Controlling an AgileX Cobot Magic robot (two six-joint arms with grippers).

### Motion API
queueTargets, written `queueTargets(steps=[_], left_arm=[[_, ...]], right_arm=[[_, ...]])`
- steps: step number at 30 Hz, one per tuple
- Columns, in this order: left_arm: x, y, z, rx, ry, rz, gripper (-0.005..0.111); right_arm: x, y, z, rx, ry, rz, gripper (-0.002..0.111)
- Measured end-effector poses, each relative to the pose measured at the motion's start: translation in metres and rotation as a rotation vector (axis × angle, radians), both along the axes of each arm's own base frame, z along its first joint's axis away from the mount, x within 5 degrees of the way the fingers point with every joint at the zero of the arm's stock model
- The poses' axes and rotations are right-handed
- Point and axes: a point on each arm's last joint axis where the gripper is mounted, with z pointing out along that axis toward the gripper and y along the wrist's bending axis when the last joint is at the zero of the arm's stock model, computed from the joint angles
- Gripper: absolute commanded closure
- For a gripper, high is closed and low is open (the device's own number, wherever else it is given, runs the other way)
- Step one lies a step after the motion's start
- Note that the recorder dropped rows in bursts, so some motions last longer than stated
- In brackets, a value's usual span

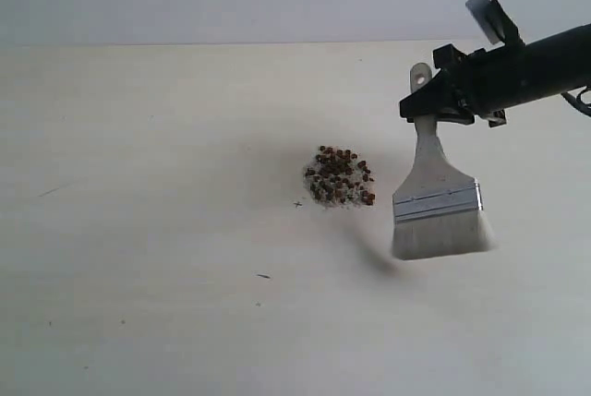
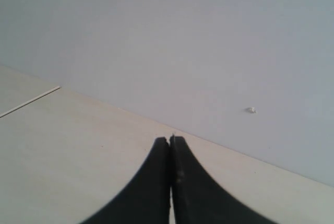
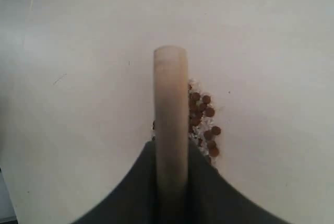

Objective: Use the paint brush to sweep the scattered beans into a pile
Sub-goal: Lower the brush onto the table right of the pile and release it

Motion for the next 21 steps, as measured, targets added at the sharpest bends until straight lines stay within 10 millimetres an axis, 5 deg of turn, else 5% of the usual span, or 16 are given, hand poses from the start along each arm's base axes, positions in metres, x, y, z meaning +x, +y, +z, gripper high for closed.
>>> queueTargets(steps=[7, 17, 21], left_arm=[[0.000, 0.000, 0.000, 0.000, 0.000, 0.000, 0.107], [0.000, 0.000, 0.000, 0.000, 0.000, 0.000, 0.107], [0.000, 0.000, 0.000, 0.000, 0.000, 0.000, 0.107]], right_arm=[[0.002, -0.003, -0.007, -0.040, -0.001, -0.019, 0.106], [0.005, -0.006, -0.009, -0.078, -0.016, -0.057, 0.065], [0.014, -0.008, -0.004, -0.104, -0.055, -0.080, 0.062]])
